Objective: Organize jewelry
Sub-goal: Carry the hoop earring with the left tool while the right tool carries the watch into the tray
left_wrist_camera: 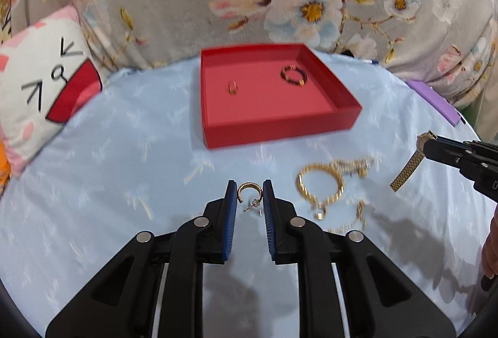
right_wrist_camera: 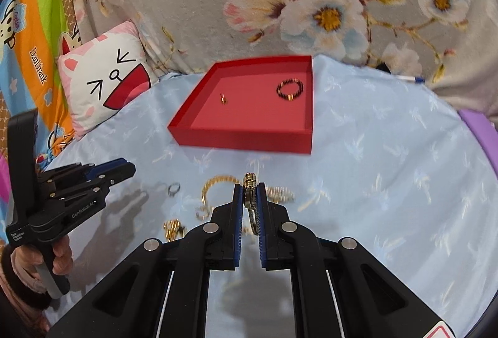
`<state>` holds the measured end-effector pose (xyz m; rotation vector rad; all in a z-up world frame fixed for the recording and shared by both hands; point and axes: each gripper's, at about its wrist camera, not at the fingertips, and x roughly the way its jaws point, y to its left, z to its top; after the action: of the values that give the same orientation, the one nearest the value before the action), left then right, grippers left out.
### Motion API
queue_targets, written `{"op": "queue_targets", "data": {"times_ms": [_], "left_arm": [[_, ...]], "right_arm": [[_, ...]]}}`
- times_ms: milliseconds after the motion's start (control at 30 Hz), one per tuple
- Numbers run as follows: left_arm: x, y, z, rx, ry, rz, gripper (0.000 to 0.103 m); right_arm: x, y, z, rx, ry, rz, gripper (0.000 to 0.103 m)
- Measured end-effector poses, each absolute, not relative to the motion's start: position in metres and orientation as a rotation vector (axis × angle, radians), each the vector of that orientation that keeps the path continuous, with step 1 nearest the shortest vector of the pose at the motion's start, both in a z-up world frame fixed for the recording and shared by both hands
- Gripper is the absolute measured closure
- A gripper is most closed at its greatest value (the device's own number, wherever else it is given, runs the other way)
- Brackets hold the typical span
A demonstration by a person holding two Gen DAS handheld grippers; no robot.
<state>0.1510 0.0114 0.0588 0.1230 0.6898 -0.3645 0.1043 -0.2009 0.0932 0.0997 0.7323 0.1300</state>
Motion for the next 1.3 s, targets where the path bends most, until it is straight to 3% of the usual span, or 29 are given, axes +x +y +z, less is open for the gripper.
{"op": "queue_targets", "data": {"times_ms": [300,667,1033,1200,1300], "left_arm": [[0.227,-0.021,0.092,0.093,0.642,-0.362,0.087],[0.309,-0.049,0.047,0.111,0.736,-0.322,0.087],[0.327,-0.043,0.028,0.103,0.749,-0.283,0.085],[0.317,-0.033,0.042,0.078,0.699,-0.271,0.067],[0.305,-0.025,0.053,0.069,0.669,-0.268,0.061]], "right_arm": [[0.191,-0.206,0.125,0.082,0.671,0.114,0.095],[0.285,-0.209,0.071,0.068,0.775,0.074,0.095],[0.29,-0.221,0.055,0.039,0.753,0.018,0.093],[0.273,-0.227,0.064,0.06,0.73,0.019,0.093],[0.256,-0.229,0.069,0.071,0.723,0.025,0.092]]}}
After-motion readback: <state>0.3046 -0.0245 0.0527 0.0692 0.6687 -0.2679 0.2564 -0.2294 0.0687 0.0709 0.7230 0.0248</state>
